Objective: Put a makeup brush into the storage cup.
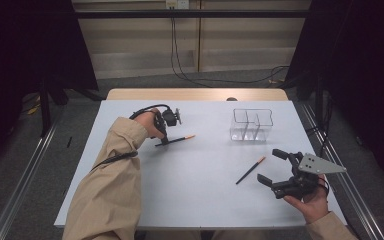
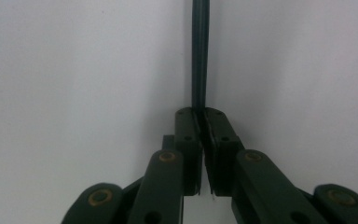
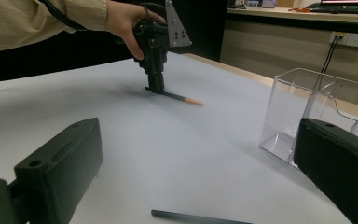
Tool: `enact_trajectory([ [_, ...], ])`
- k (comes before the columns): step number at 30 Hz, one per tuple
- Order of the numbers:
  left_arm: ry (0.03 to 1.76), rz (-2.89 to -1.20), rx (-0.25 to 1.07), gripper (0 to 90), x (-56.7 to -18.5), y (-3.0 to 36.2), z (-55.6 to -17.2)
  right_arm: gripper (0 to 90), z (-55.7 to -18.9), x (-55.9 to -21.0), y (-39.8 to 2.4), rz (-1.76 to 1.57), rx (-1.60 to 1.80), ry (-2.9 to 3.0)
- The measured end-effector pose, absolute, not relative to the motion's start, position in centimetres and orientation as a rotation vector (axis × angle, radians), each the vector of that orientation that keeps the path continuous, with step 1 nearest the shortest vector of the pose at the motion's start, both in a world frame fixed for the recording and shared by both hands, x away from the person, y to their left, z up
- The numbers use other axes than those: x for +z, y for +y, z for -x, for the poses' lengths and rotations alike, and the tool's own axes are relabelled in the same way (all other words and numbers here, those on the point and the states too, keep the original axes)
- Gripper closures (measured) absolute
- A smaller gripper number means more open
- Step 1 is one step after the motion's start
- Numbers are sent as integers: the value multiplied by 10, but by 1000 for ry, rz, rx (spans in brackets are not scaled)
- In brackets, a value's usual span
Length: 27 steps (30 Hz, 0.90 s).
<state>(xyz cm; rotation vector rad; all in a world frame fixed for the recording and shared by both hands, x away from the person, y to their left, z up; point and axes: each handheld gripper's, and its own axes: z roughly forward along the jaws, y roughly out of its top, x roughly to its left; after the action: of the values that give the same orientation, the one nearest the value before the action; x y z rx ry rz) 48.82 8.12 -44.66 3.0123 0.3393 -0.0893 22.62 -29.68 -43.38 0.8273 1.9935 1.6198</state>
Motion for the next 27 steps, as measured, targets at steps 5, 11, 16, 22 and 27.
enact_trajectory([
  [5,339,-3014,-90,849,-446,81,-486,5,-226,-434,-297,-831,1620,1991],
  [11,331,-3000,-68,849,-446,82,-485,6,-227,-434,-297,-831,1618,1997],
  [16,327,-2989,-55,849,-446,82,-484,6,-227,-434,-297,-831,1619,1997],
  [22,298,-2999,-75,849,-444,80,-483,6,-227,-434,-297,-830,1618,1997],
  [27,316,-2982,-111,849,-441,80,-481,6,-227,-434,-297,-831,1619,1999],
])
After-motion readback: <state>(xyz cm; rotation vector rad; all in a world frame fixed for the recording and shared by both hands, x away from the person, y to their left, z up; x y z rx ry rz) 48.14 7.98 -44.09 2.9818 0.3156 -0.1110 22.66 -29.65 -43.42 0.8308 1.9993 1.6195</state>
